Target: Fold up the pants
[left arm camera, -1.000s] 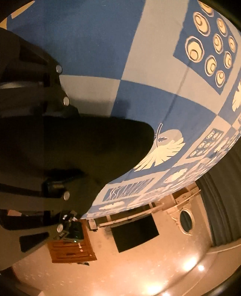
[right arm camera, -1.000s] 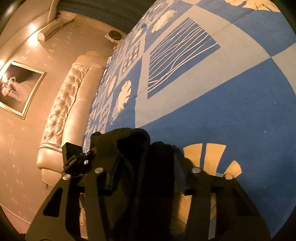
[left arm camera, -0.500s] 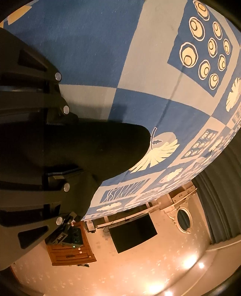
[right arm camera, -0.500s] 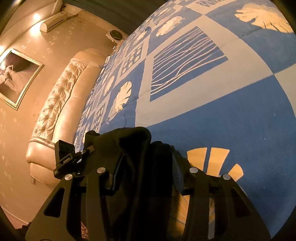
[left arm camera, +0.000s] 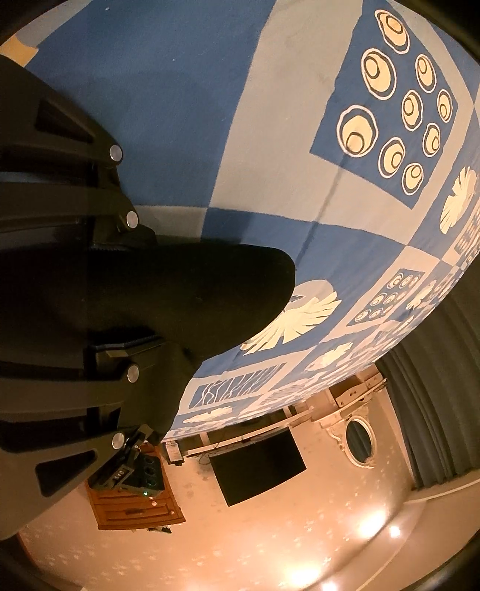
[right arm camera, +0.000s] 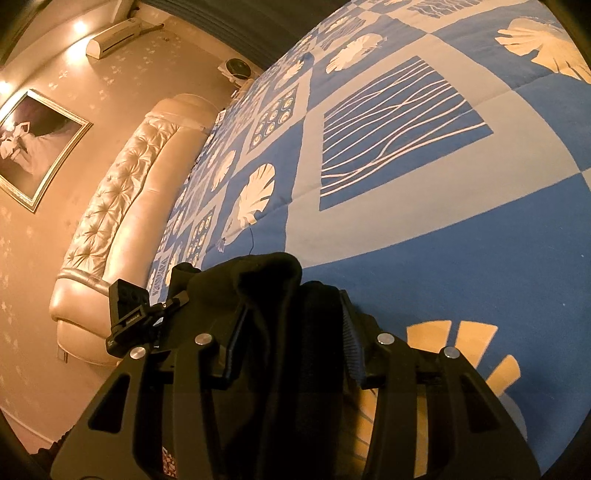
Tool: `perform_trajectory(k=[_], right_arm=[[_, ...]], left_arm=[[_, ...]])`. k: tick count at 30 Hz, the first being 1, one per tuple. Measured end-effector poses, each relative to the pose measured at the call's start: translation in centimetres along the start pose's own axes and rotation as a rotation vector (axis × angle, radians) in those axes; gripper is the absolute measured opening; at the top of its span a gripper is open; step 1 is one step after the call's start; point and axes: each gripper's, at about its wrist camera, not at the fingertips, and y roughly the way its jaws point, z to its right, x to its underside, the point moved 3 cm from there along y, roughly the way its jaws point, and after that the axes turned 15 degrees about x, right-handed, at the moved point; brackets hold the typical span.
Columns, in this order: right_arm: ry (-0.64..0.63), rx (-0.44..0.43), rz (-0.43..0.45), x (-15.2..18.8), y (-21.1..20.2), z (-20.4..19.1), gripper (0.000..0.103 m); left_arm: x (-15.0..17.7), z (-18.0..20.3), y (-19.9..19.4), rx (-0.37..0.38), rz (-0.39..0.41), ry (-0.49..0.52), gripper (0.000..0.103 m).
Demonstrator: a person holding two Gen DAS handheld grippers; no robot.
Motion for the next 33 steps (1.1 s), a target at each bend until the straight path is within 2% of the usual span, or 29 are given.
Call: perform_trajectory(k=[33], right_arm=[[0.024, 0.015, 0.015, -2.1, 3.4, -2.0, 0.043]], left_arm=[[-1.6, -1.2, -2.7, 0.006, 0.022, -0.002, 0.033]])
